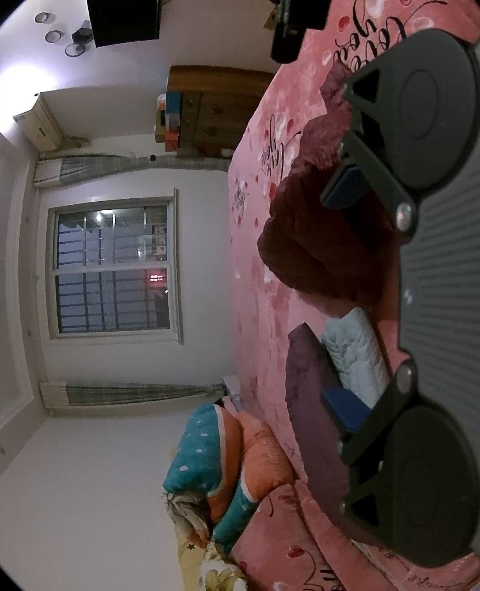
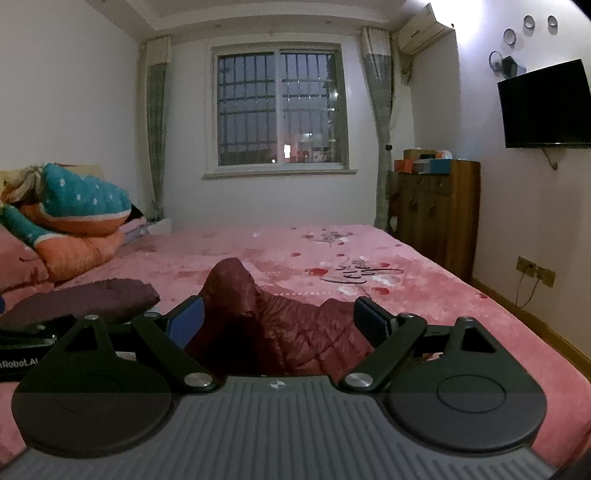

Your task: Fold large clothes

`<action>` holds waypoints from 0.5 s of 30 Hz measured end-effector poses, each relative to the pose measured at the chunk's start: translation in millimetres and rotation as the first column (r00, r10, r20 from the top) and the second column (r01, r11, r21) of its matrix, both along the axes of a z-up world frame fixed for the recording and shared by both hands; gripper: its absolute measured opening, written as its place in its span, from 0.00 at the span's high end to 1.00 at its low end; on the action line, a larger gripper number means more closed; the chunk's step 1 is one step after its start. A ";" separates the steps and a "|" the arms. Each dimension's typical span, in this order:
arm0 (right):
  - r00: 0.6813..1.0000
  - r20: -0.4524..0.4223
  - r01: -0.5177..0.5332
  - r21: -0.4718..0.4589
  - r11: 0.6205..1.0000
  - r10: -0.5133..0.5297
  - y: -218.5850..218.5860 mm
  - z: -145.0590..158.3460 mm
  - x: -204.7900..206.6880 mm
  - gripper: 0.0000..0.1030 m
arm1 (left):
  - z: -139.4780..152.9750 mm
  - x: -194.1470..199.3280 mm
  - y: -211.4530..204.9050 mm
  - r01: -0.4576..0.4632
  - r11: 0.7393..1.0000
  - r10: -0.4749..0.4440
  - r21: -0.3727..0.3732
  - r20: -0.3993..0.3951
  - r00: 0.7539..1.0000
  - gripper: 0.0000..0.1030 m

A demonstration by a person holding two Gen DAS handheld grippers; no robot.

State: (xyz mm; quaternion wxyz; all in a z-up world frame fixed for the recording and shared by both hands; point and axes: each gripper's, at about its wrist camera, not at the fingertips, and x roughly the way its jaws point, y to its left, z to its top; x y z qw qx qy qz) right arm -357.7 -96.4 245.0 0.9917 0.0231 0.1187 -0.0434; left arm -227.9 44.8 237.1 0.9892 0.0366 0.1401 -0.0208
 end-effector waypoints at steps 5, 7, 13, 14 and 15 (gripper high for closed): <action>0.999 0.042 0.008 0.025 1.000 -0.009 -7.1 -3.9 -4.2 0.00 | -2.3 0.8 -5.3 0.011 1.000 -0.011 0.013 -0.004 1.000 0.01; 0.999 0.035 0.013 0.035 0.999 -0.014 -8.3 -8.2 -1.8 0.00 | -4.0 1.1 -8.7 0.016 1.000 -0.015 0.019 -0.010 1.000 0.01; 0.999 0.015 0.052 0.046 0.998 -0.052 -16.9 -29.7 10.0 0.00 | -12.8 7.5 -21.4 0.039 0.999 -0.037 0.034 -0.040 0.999 0.01; 0.998 0.011 0.056 0.052 0.997 -0.057 -19.5 -34.3 12.1 0.00 | -15.5 9.5 -23.9 0.045 0.998 -0.043 0.038 -0.047 0.998 0.01; 0.998 0.007 0.061 0.057 0.997 -0.061 -22.2 -39.6 15.1 0.00 | -18.0 11.0 -25.9 0.052 0.998 -0.050 0.038 -0.054 0.997 0.01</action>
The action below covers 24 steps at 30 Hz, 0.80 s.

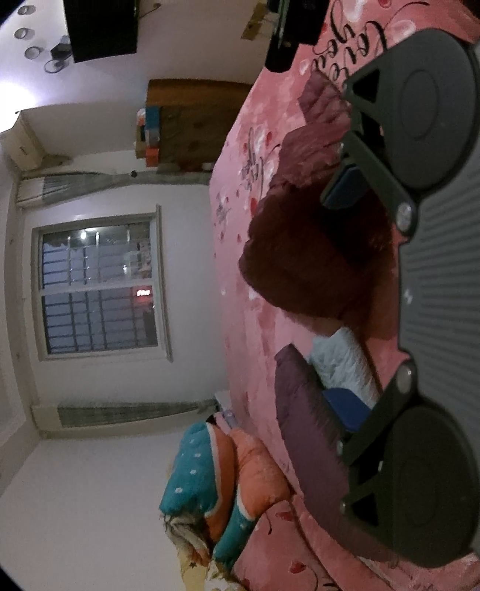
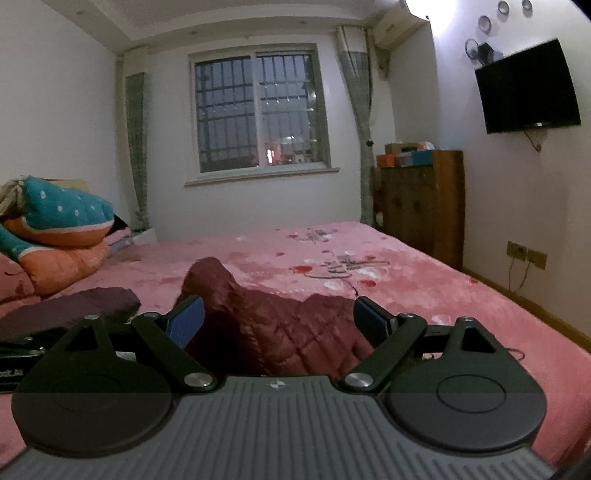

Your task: Fold large clothes

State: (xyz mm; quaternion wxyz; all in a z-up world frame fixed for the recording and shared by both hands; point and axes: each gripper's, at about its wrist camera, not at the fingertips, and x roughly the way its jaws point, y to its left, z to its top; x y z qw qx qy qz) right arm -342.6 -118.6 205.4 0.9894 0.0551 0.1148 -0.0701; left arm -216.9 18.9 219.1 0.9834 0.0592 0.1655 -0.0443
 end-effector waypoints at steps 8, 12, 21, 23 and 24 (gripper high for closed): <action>0.997 -0.052 0.054 -0.028 0.998 -0.055 -18.8 -49.4 27.2 0.00 | -28.1 16.9 -14.0 0.064 0.998 -0.064 -0.005 -0.056 0.996 0.01; 0.993 -0.102 0.065 -0.019 0.998 -0.067 -34.2 -72.4 43.2 0.00 | -41.5 29.0 -20.9 0.080 0.997 -0.079 0.001 -0.068 0.995 0.01; 0.974 -0.212 0.109 0.102 0.989 -0.086 -82.5 -105.4 92.6 0.00 | -72.1 58.4 -45.3 0.127 0.992 -0.124 0.022 -0.096 0.988 0.01; 0.968 -0.233 0.127 0.127 0.984 -0.095 -93.9 -114.2 103.0 0.00 | -78.0 64.2 -54.5 0.142 0.989 -0.138 0.033 -0.102 0.985 0.01; 0.965 -0.243 0.138 0.137 0.981 -0.102 -98.6 -117.1 108.1 0.00 | -81.1 66.9 -58.7 0.153 0.988 -0.148 0.035 -0.106 0.983 0.01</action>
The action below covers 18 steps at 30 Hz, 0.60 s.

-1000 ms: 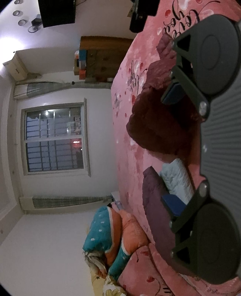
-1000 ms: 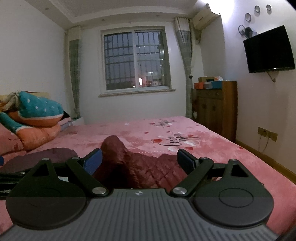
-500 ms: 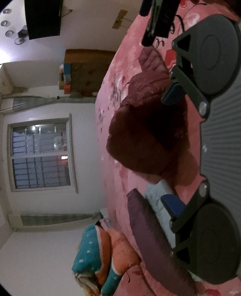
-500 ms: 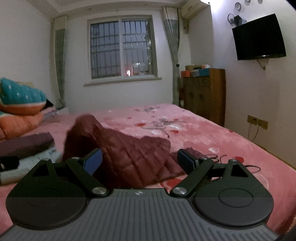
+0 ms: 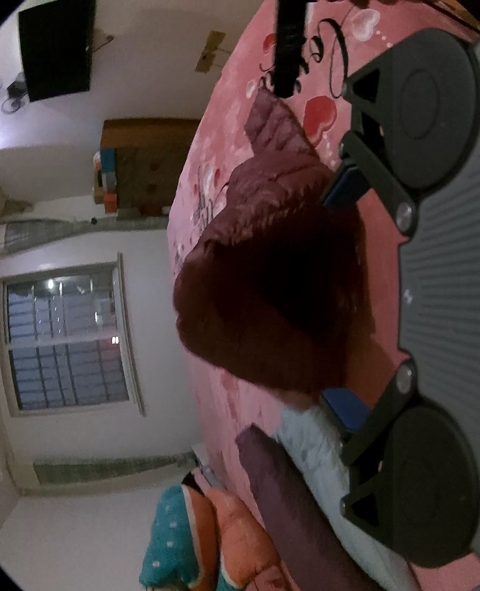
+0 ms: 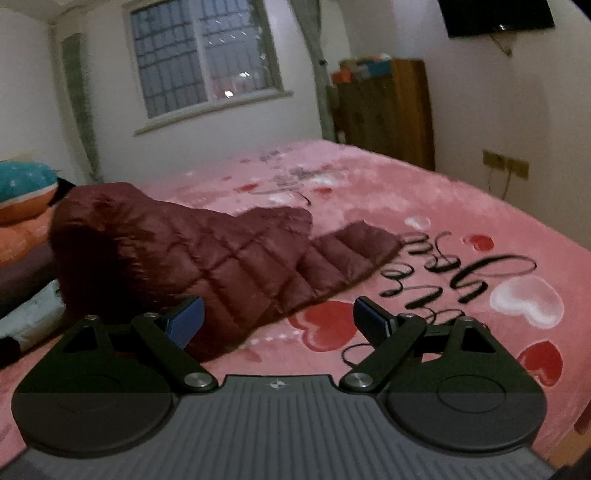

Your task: Fold large clothes

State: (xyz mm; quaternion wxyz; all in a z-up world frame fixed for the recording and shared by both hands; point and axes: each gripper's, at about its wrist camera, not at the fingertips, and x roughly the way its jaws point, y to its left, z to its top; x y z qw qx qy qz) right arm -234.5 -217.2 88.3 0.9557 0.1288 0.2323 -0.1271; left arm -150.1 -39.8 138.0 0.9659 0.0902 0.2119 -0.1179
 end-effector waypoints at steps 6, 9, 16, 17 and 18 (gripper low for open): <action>0.999 -0.025 0.035 0.043 0.998 -0.034 -20.3 -13.8 27.0 0.00 | -22.0 25.4 -26.0 0.043 0.998 -0.045 -0.051 -0.055 0.997 0.01; 0.999 -0.021 0.049 0.050 0.998 -0.048 -29.0 -17.4 37.5 0.00 | -34.2 40.0 -42.5 0.050 0.997 -0.054 -0.061 -0.059 0.997 0.01; 0.995 -0.009 0.104 0.106 0.989 -0.103 -50.6 -25.2 46.8 0.00 | -53.6 80.9 -79.7 0.021 0.998 -0.023 -0.061 -0.042 0.999 0.03; 0.994 -0.011 0.108 0.113 0.988 -0.107 -51.8 -26.5 48.8 0.00 | -55.8 87.8 -83.1 0.010 0.998 -0.013 -0.068 -0.049 0.999 0.04; 0.994 -0.013 0.112 0.120 0.986 -0.111 -53.3 -27.8 51.2 0.00 | -57.2 93.3 -84.5 0.002 0.997 -0.006 -0.078 -0.055 0.998 0.05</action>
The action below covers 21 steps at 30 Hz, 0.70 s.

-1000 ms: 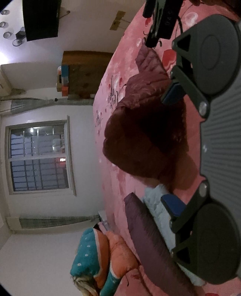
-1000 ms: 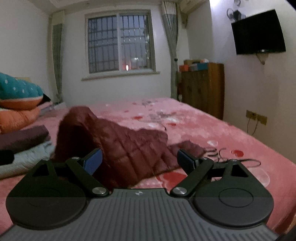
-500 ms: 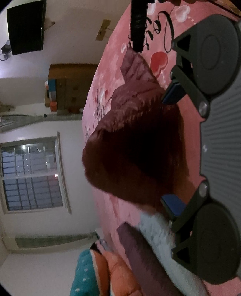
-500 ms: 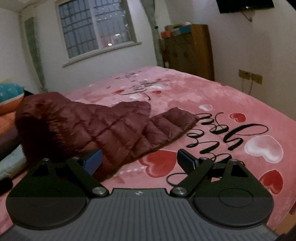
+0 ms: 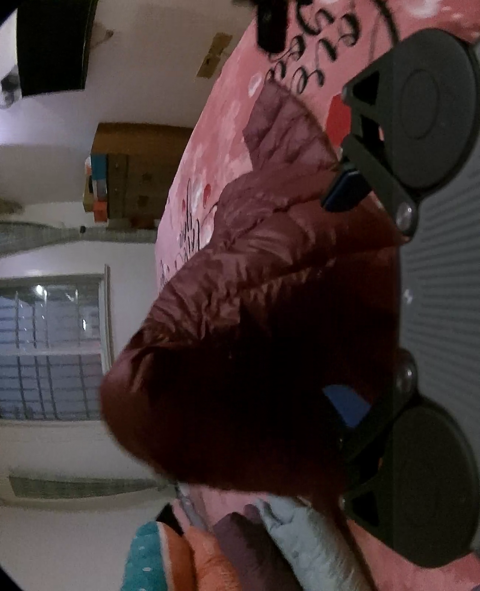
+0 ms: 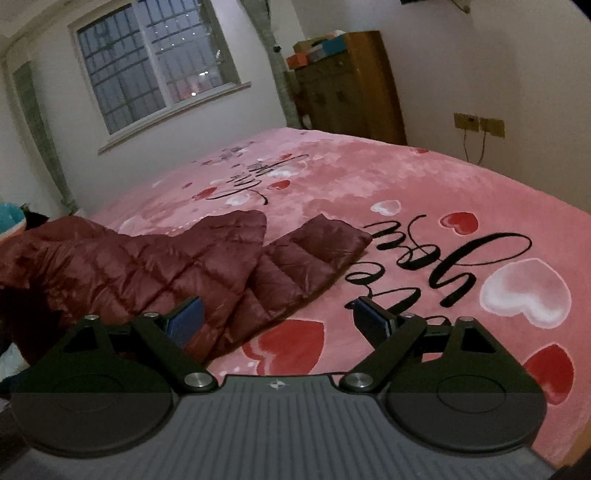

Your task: Fold large clothes

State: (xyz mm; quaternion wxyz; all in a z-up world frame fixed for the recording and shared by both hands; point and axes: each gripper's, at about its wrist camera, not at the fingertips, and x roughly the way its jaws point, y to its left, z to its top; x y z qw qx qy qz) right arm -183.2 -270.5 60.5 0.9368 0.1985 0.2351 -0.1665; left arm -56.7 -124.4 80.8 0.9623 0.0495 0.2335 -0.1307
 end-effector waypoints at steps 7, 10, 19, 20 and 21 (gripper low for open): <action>1.000 0.007 -0.004 0.028 1.000 0.004 -2.1 -5.5 5.7 0.00 | -11.8 35.6 -4.7 -0.048 0.996 0.044 -0.070 -0.066 0.997 0.18; 1.000 -0.004 -0.007 0.053 0.999 0.008 -3.4 -7.8 8.2 0.00 | -13.2 45.7 -2.2 -0.048 0.992 0.034 -0.120 -0.114 0.993 0.45; 1.000 0.004 -0.018 0.079 0.997 0.018 -5.5 -6.3 0.6 0.00 | 20.3 41.5 15.8 -0.027 0.980 0.002 -0.197 -0.127 0.992 0.88; 1.000 0.004 -0.016 0.080 0.997 0.016 -5.6 -6.2 0.4 0.00 | 26.2 38.8 20.7 -0.028 0.977 0.001 -0.212 -0.122 0.992 0.89; 1.000 0.004 -0.014 0.079 0.997 0.013 -5.3 -5.9 -0.2 0.00 | 32.7 35.8 26.0 -0.026 0.974 0.000 -0.223 -0.115 0.993 0.90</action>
